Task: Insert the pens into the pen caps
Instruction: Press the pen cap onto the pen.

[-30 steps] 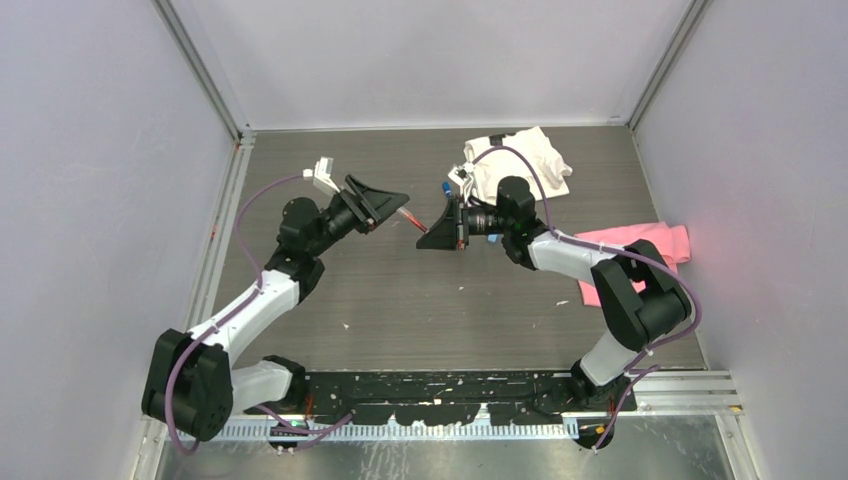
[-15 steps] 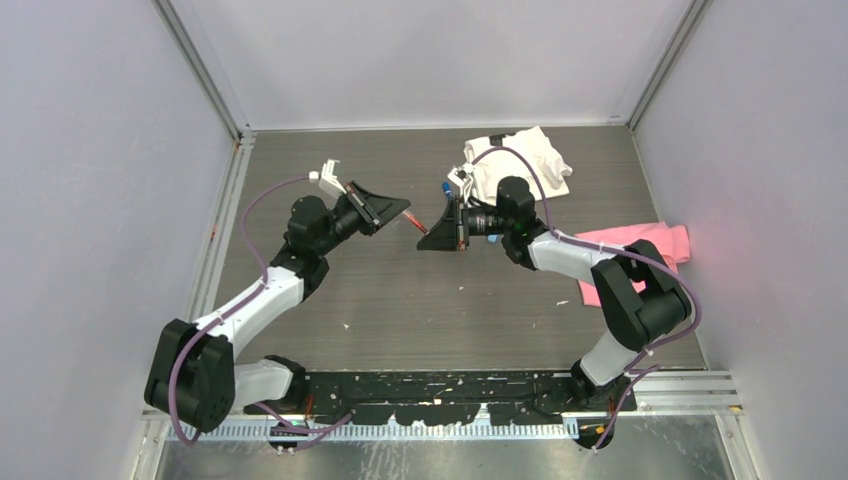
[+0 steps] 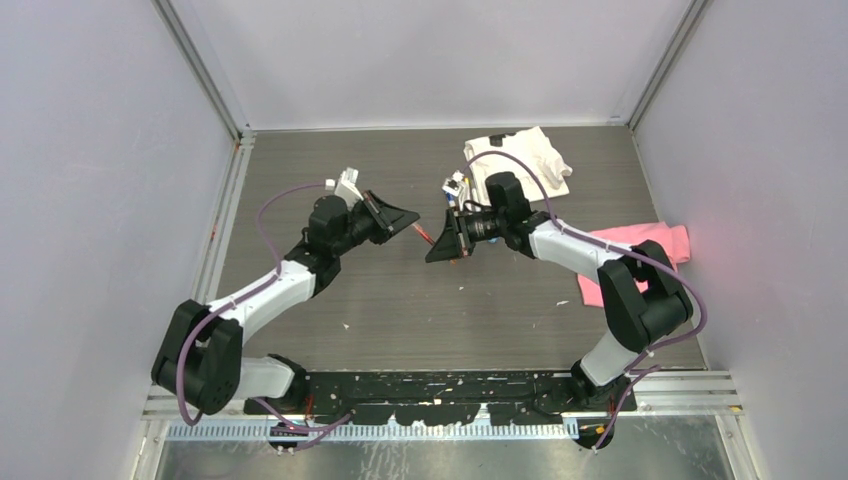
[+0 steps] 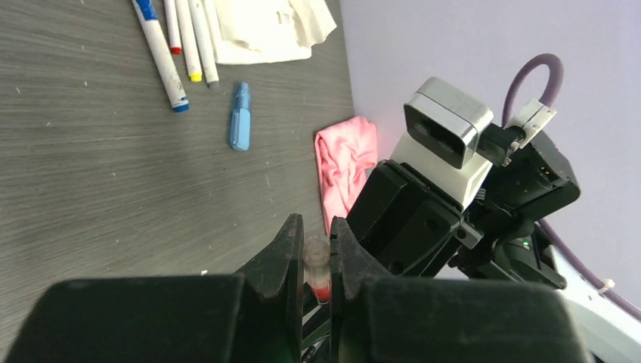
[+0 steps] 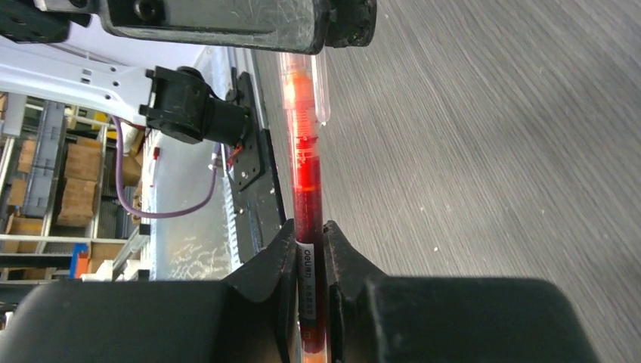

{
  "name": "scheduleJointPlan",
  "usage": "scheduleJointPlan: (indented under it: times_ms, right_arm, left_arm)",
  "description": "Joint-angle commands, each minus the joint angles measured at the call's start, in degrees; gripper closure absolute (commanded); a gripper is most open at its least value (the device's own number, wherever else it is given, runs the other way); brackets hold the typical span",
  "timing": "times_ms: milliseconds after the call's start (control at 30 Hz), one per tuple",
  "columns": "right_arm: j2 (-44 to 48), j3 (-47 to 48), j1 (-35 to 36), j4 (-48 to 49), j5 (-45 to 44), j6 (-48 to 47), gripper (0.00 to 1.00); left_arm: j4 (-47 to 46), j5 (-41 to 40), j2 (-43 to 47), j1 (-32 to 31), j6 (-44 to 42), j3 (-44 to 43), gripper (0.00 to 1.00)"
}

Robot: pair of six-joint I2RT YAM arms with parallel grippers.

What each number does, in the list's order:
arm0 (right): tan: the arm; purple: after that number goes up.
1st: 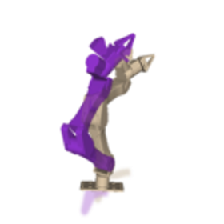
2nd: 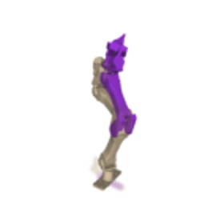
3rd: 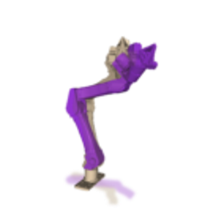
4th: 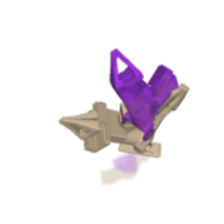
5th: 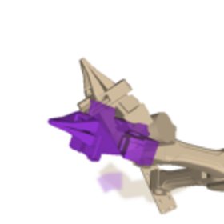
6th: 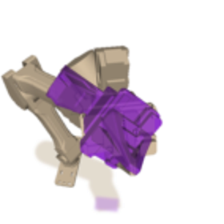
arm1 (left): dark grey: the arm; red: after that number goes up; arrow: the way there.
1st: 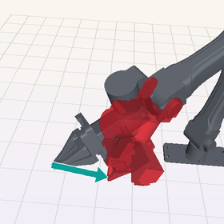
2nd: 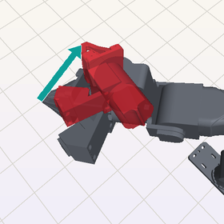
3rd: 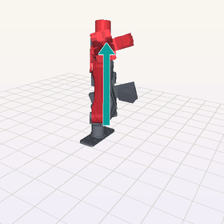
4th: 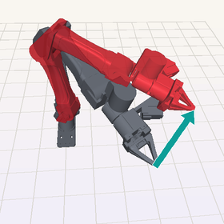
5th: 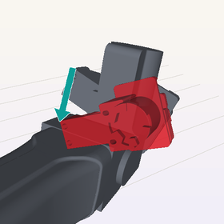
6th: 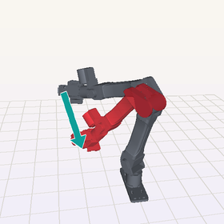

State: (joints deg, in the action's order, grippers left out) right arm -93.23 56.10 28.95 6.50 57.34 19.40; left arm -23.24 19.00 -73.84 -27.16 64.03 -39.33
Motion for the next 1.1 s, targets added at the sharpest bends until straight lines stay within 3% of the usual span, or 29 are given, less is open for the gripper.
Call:
scheduleJointPlan:
  times_ms: [0, 67, 200, 367, 467, 567, 600, 733, 833, 967, 1000, 1067]
  right_arm:
    - [2.9, 6.81, -0.03, -1.96, -12.51, -5.92, 0.99]
    - [3.34, 9.34, 2.44, -12.03, -19.89, -14.04, 0.99]
    - [3.54, 10.12, 3.28, -12.69, -25.7, -13.67, 0.99]
    - [3.91, 4.41, -0.99, 6.0, -12.18, 1.71, 0.99]
    - [4.51, 2.79, -3.43, 10.6, -9.82, 4.13, 0.99]
    - [5.22, 6.29, -2.89, -3.87, -16.23, -8.35, 0.99]
    - [5.24, 6.58, -2.85, -4.76, -17.02, -9.78, 0.99]
    - [5.99, 5.86, -1.36, -7.38, -13.69, -15.07, 0.99]
    - [6.43, 6.84, 1.16, -13.06, -21.76, -23.48, 0.99]
    - [6.43, 7.61, 1.45, -13.82, -31.6, -25.13, 0.99]
    - [6.53, 7.72, 1.48, -14.14, -32.39, -25.13, 0.99]
    - [6.52, 7.89, 1.34, -14.22, -31.78, -24.97, 0.99]
  left_arm:
    - [6.33, 17.05, -3.06, -7.97, 0.34, -1.64, 0.99]
    - [6.65, 19.31, -5.51, -8.87, 2.86, -2.94, 0.99]
    - [7.64, 16.35, -6.6, -11.4, 8.33, -4.27, 0.99]
    - [-1.91, 19.83, -8.09, -12.57, 16.06, -1.4, 1.0]
    - [7.53, 25.4, -7.37, -12.8, 9.91, -3.0, 1.0]
    - [26.1, 26.59, -6.33, -13.49, -4.7, -7.8, 0.99]
    - [28.08, 26.97, -6.3, -13.65, -7.54, -8.54, 0.99]
    - [25.05, 32.35, -8.45, -14.35, -8.88, -9.33, 0.99]
    - [11.12, 37.3, -11.1, -14.5, 0.12, -6.48, 1.0]
    - [6.0, 38.22, -12.51, -14.67, 5.31, -3.55, 0.99]
    - [7.03, 38.06, -12.64, -14.72, 4.88, -3.6, 0.99]
    - [17.49, 37.15, -12.59, -15.17, -2.55, -6.43, 0.99]
